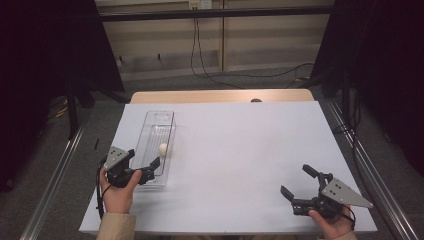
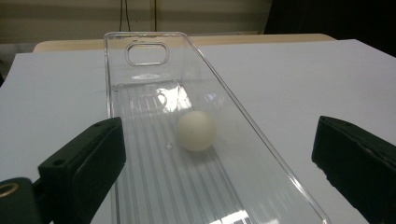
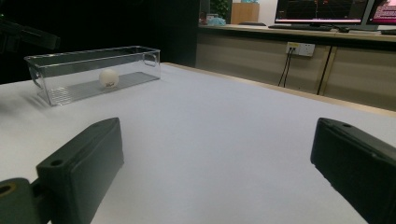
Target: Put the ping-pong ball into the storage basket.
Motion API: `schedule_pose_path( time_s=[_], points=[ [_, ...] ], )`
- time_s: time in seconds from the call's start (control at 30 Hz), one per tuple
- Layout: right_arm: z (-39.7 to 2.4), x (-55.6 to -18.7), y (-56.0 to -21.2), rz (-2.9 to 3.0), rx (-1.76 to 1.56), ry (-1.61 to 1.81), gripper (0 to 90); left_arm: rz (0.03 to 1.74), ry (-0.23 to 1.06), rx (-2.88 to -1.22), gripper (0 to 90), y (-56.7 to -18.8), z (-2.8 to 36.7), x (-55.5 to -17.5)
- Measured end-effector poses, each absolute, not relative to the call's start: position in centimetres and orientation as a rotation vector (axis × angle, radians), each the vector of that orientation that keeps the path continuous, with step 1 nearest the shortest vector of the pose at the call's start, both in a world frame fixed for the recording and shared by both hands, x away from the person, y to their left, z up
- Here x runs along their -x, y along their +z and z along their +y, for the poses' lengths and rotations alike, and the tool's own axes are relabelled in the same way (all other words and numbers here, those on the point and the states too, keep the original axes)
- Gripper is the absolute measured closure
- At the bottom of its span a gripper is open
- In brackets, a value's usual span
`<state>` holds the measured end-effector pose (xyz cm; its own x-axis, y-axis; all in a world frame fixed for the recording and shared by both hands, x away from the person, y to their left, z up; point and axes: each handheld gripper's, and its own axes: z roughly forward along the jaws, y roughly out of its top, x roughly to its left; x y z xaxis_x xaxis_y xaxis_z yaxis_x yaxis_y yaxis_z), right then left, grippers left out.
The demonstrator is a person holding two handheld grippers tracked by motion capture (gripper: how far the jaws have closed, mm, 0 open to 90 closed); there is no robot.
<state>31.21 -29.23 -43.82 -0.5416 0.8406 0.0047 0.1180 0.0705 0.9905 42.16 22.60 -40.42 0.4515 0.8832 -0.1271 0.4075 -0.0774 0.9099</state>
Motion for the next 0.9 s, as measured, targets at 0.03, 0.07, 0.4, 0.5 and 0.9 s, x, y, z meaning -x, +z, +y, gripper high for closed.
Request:
schedule_pose_path(
  time_s=[0.03, 0.07, 0.4, 0.5, 0.9],
  points=[
    [-29.2, -31.2, -43.8, 1.743, -0.956, 1.524, 1.9, 1.13, 0.587, -1.681, 3.1, -40.4, 22.6, -42.1],
    [-29.2, -31.2, -43.8, 1.741, -0.954, 1.523, 1.9, 1.125, 0.586, -1.683, 3.0, -40.5, 22.7, -42.1],
    [-29.2, -31.2, -43.8, 1.744, -0.951, 1.525, 1.9, 1.103, 0.59, -1.674, 3.0, -40.7, 23.0, -41.6],
    [-29.3, -31.2, -43.8, 1.744, -0.957, 1.521, 1.8, 1.099, 0.595, -1.667, 3.0, -40.8, 23.1, -41.4],
    [-29.3, -31.2, -43.8, 1.745, -0.957, 1.521, 1.9, 1.083, 0.609, -1.661, 3.0, -40.9, 23.6, -40.7]
  ],
)
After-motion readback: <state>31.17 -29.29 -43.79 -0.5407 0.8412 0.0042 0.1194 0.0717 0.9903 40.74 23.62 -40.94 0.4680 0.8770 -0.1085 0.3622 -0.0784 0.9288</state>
